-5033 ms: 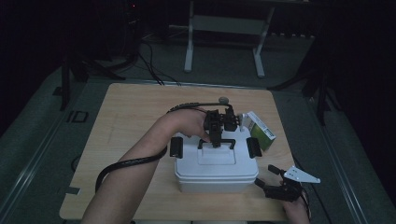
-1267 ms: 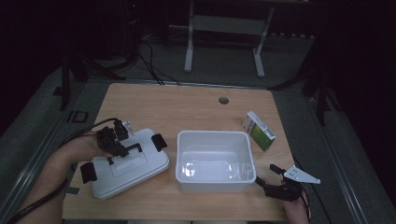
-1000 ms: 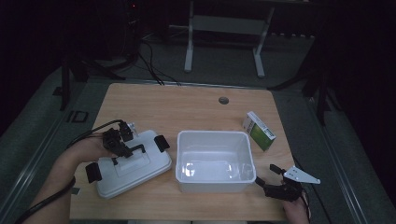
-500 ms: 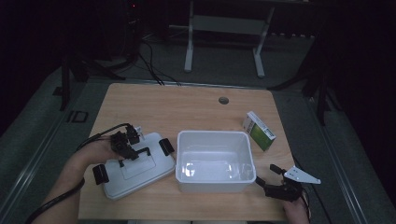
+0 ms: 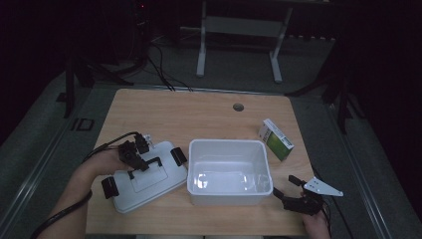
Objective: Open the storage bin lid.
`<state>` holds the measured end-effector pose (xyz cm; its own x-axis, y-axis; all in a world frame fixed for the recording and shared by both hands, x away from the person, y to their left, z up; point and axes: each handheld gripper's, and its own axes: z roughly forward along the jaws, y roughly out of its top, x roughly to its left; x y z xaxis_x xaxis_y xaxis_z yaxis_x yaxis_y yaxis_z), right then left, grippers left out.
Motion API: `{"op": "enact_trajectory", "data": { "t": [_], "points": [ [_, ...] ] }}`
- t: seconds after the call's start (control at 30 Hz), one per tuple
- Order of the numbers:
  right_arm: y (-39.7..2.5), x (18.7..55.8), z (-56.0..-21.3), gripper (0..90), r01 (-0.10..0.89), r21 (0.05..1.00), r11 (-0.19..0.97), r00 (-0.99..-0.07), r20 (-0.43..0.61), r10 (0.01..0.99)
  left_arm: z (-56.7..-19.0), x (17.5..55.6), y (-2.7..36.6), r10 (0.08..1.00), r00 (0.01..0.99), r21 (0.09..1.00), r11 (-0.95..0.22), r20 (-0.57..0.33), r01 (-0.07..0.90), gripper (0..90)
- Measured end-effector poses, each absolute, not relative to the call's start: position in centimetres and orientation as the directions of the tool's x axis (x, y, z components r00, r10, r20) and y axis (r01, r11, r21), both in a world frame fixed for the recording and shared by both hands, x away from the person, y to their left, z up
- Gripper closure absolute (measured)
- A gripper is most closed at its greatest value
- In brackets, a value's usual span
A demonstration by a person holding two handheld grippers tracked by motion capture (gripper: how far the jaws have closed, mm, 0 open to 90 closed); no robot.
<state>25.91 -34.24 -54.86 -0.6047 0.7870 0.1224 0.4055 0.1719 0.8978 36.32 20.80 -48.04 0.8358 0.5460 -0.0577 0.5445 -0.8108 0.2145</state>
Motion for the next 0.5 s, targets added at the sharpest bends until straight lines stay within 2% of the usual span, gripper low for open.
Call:
{"op": "enact_trajectory", "data": {
  "t": [0.03, 0.13, 0.2, 0.23, 0.3, 0.43, 0.5],
  "points": [
    [-34.3, 25.9, -54.8, 13.0, 0.407, 0.898, 0.164, -0.601, 0.129, 0.789, -48.0, 36.3, 20.9, 0.555, 0.829, 0.213, -0.804, -0.064, 0.555, 77.6],
    [-34.6, 25.9, -54.5, 12.5, 0.411, 0.901, 0.136, -0.595, 0.153, 0.789, -48.0, 36.3, 21.0, 0.575, 0.817, 0.208, -0.793, -0.055, 0.572, 61.7],
    [-34.6, 25.9, -54.4, 12.5, 0.413, 0.900, 0.139, -0.594, 0.150, 0.791, -47.8, 36.2, 21.2, 0.584, 0.809, 0.223, -0.782, -0.063, 0.582, 58.1],
    [-34.6, 26.0, -54.3, 12.5, 0.413, 0.899, 0.148, -0.594, 0.143, 0.792, -47.8, 36.2, 21.3, 0.590, 0.804, 0.225, -0.776, -0.072, 0.589, 51.3],
    [-34.6, 26.1, -54.2, 12.5, 0.417, 0.895, 0.158, -0.585, 0.131, 0.800, -47.7, 36.1, 21.3, 0.593, 0.802, 0.229, -0.773, -0.072, 0.592, 43.8],
    [-34.7, 26.2, -53.6, 10.6, 0.446, 0.881, 0.156, -0.532, 0.121, 0.838, -47.6, 36.0, 21.5, 0.597, 0.800, 0.235, -0.770, -0.063, 0.593, 34.8],
    [-34.9, 26.4, -53.1, 10.7, 0.464, 0.868, 0.176, -0.516, 0.103, 0.851, -47.5, 36.0, 21.6, 0.601, 0.797, 0.239, -0.766, -0.061, 0.596, 33.5]
  ]
}}
